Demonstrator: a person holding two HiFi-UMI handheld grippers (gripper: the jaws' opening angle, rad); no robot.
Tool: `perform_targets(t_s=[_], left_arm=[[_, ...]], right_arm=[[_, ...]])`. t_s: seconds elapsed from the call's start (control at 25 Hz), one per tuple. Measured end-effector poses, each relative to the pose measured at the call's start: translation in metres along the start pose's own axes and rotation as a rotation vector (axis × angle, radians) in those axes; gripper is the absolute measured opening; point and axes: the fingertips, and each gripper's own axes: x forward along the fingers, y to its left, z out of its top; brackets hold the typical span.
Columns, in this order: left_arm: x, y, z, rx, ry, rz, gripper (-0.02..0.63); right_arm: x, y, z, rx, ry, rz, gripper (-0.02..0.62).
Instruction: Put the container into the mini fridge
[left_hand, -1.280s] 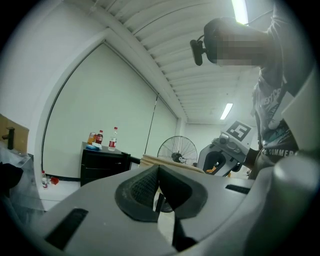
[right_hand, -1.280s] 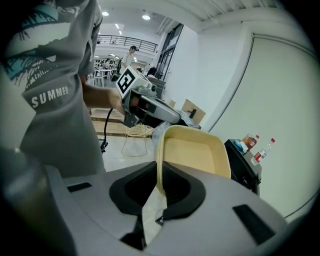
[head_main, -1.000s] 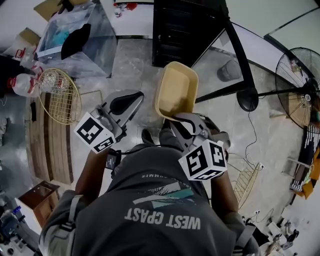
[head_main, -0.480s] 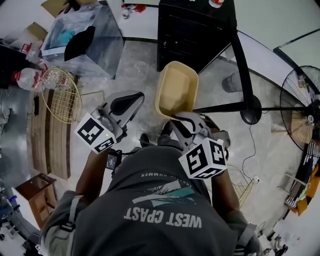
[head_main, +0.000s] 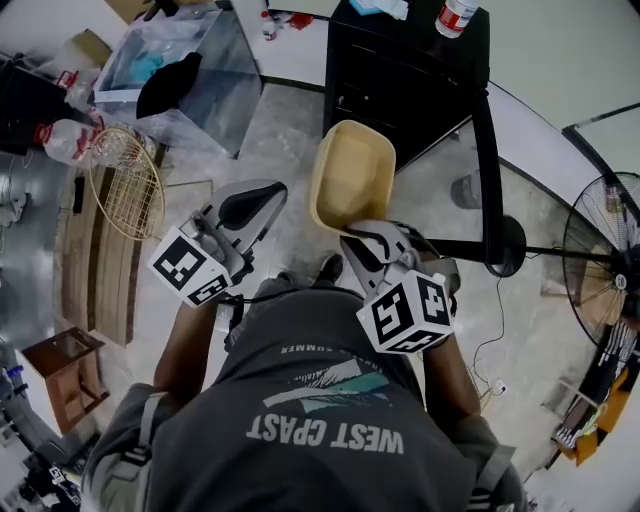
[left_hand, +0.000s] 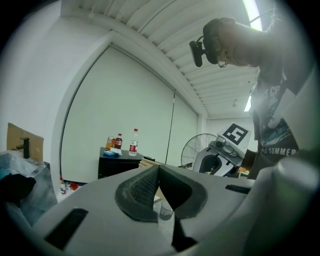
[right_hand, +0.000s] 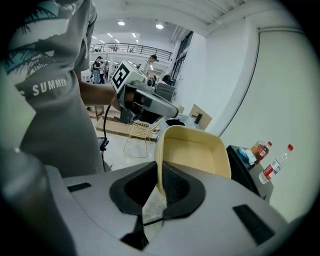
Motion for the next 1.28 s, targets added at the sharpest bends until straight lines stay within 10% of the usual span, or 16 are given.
perform_targets(t_s=[0.44,1.28], left_arm=[[0.007,0.031,0.002,-0.018,0.008,0.03,0.017],[0.069,0.128,0.02,-0.021,0.033,-0.288,0.017]], right_arm=[[0.019,-0.023,-0.002,0.009,0.013,0.024,0.049],[0.081,-0.088,0.02,0.235,0.137,-0.153,0.049]])
